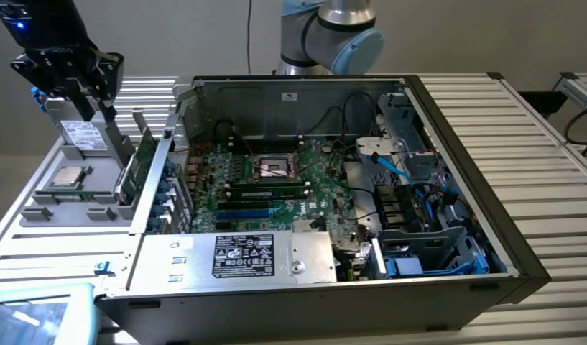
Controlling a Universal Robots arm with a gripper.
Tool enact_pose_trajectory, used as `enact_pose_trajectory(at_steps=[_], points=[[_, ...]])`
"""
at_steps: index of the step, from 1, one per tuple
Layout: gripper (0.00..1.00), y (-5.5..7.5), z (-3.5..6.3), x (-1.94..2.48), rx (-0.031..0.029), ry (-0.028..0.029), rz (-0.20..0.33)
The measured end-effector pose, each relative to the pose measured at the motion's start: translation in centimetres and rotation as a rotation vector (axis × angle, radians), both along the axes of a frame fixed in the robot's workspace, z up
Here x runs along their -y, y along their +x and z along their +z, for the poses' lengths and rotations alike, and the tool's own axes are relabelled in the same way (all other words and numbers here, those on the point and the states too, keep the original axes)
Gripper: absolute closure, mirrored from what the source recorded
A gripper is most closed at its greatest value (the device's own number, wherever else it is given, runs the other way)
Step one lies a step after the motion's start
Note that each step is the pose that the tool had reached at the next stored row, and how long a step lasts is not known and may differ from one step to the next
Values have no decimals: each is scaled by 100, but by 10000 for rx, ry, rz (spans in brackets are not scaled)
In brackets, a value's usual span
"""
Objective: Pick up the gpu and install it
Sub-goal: 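Pick up the gpu and move the gpu toward the slot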
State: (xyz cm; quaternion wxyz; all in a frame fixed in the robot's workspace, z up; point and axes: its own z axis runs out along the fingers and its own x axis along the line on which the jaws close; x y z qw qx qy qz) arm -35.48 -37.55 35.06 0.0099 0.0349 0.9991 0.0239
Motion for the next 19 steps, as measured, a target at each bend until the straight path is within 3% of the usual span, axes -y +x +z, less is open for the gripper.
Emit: enact_pose_trajectory(at_steps=[19], points=[[60,2,-346,-1,-2,0,-3]])
